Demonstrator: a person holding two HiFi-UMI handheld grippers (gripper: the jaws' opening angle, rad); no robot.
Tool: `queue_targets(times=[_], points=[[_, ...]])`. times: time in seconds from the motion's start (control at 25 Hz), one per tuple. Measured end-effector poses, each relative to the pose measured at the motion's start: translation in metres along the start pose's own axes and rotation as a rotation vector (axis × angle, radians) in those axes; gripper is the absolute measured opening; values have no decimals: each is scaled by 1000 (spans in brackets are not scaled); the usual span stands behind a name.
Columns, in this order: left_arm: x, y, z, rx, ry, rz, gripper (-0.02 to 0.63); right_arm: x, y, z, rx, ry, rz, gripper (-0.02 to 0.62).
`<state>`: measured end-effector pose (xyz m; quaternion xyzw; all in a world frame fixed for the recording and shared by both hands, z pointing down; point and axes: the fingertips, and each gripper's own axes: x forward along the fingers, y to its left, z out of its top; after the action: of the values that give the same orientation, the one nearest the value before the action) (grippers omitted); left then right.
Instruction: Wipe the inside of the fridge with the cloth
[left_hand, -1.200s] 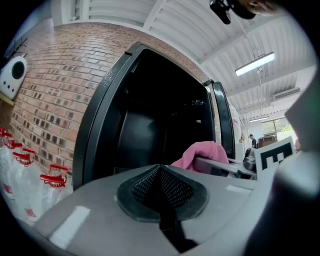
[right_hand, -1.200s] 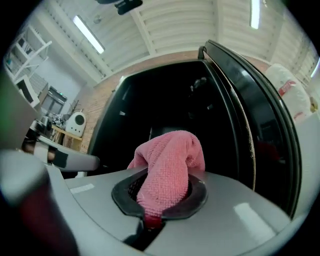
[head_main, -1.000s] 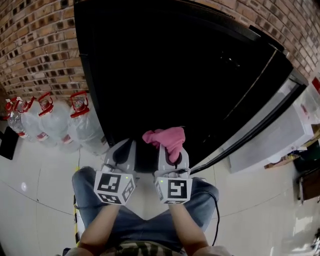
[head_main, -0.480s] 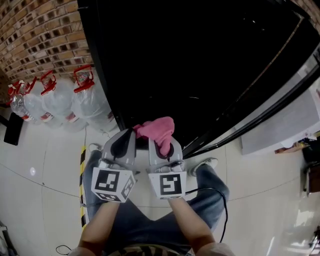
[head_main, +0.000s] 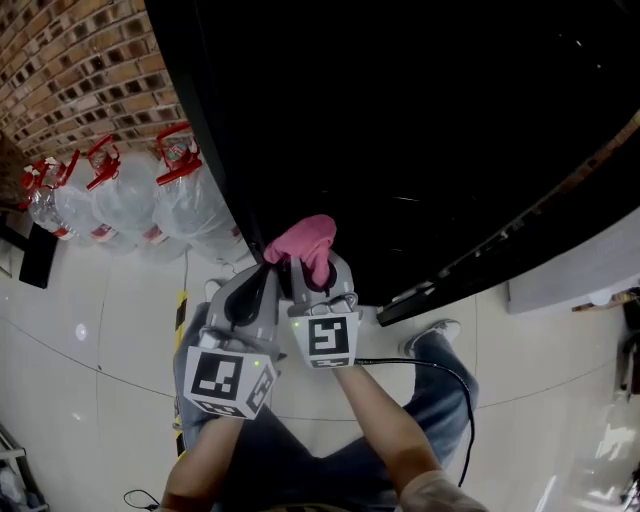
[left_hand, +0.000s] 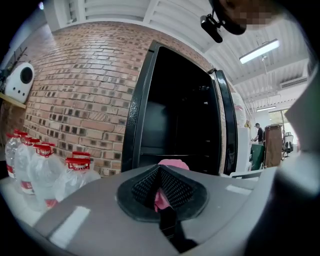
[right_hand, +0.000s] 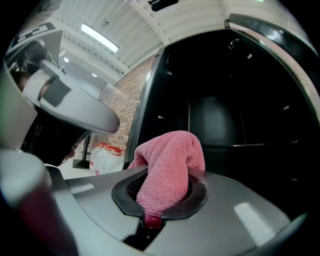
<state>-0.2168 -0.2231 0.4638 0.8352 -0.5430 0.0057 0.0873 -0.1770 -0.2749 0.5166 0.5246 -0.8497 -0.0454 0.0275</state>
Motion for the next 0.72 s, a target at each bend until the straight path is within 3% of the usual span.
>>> queue_targets(times=[0.32,0.72], points=[[14,10,10,40,10,-21,-11,91,-32,-43,-1,52,-5,25],[31,20,13,30,40,-33,-11,185,-82,-61,-51,147,-41,25]])
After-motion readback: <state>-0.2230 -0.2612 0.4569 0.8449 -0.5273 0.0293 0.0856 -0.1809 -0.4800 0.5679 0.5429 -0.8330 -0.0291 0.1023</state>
